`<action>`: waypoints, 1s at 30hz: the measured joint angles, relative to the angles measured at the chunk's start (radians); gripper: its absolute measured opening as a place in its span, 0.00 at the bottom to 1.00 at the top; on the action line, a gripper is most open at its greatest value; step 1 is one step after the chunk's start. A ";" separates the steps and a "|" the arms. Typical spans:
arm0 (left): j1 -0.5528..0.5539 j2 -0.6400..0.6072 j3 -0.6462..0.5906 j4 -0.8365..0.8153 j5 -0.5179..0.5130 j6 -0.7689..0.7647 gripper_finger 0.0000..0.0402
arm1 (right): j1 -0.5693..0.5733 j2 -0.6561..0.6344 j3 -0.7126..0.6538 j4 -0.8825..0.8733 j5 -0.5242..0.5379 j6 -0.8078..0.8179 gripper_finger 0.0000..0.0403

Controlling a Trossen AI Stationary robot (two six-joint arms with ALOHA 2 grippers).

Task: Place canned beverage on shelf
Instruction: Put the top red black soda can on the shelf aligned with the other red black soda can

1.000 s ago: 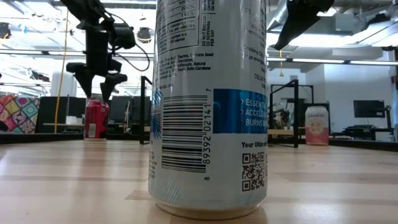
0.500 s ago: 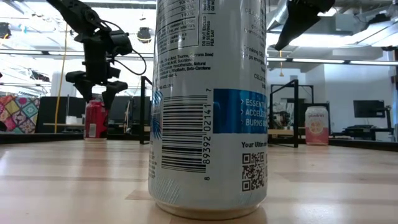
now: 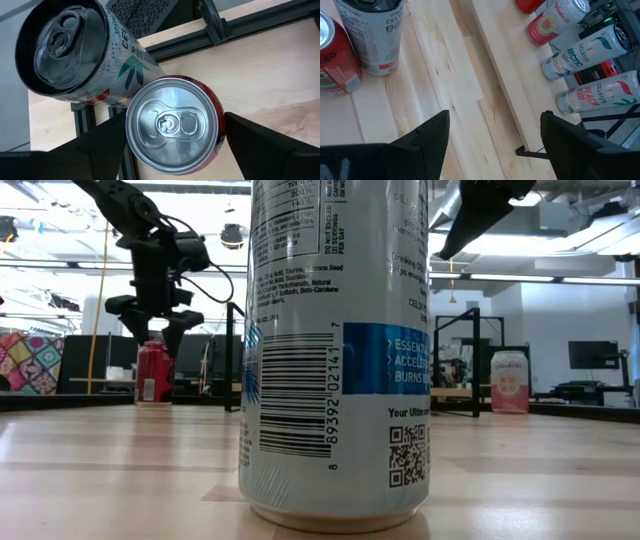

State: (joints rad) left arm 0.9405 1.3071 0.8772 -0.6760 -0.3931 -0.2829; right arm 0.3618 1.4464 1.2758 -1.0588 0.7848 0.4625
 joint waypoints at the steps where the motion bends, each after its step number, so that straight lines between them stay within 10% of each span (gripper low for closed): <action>1: 0.000 0.000 0.000 -0.013 0.003 0.000 0.71 | 0.000 0.000 0.000 0.000 0.000 0.000 0.72; 19: -0.066 -0.213 -0.004 -0.206 0.446 0.034 0.69 | 0.000 0.000 0.000 -0.002 -0.001 -0.001 0.72; 30: -0.527 -0.295 -0.004 -0.238 0.568 0.056 0.69 | -0.011 0.000 0.000 -0.004 0.000 -0.021 0.72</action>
State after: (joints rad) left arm 0.4130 1.0126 0.8734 -0.9136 0.1751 -0.2270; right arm 0.3508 1.4464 1.2758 -1.0630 0.7845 0.4419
